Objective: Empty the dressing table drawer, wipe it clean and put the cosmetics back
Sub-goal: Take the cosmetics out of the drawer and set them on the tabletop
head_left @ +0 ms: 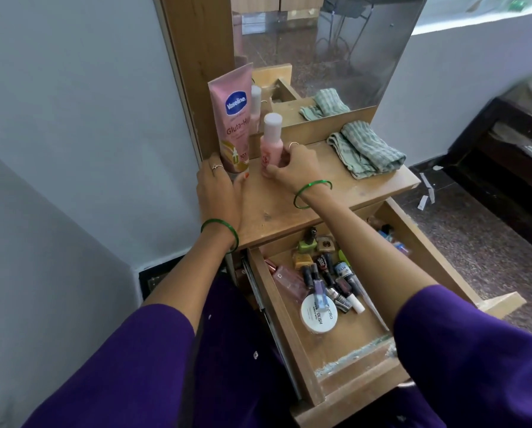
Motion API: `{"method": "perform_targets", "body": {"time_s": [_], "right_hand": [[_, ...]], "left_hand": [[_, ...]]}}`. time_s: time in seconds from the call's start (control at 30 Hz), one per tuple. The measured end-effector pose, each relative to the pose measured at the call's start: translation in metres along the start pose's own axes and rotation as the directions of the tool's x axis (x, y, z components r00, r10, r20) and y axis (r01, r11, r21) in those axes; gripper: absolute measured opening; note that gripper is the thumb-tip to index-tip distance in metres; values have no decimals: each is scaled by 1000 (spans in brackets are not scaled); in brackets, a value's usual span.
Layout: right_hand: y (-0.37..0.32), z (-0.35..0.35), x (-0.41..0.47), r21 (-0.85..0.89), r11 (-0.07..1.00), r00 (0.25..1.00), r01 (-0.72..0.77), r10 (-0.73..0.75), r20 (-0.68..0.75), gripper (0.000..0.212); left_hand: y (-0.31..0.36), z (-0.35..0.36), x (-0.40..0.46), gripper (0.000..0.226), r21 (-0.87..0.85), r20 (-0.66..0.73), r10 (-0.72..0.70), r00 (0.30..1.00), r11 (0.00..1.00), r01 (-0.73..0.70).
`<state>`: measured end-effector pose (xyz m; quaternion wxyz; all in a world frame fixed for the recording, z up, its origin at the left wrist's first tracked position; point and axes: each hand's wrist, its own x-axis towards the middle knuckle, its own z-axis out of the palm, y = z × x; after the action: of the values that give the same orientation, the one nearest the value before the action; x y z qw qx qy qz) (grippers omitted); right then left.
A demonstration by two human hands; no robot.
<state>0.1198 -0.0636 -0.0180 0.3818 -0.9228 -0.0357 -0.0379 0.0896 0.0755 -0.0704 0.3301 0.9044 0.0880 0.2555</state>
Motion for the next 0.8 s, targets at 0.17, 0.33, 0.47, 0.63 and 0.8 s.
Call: {"method": "perform_targets", "body": {"time_s": [0.17, 0.33, 0.47, 0.63, 0.8], "right_hand": [[-6, 10, 6, 37, 999, 1000, 6, -5, -10, 29], [-4, 16, 9, 27, 999, 1000, 22, -22, -10, 30], [-3, 14, 10, 33, 999, 1000, 24, -25, 18, 37], [5, -13, -16, -18, 998, 999, 52, -52, -2, 35], [27, -37, -87, -81, 996, 988, 46, -34, 152, 14]], "left_hand": [[-1, 1, 2, 58, 42, -1, 2, 1000, 999, -2], [-1, 1, 2, 60, 19, -15, -14, 1000, 1000, 14], [1, -2, 0, 69, 40, -40, 5, 999, 999, -4], [5, -10, -1, 80, 121, -140, 13, 990, 993, 5], [-3, -18, 8, 71, 212, -214, 34, 976, 977, 13]]}}
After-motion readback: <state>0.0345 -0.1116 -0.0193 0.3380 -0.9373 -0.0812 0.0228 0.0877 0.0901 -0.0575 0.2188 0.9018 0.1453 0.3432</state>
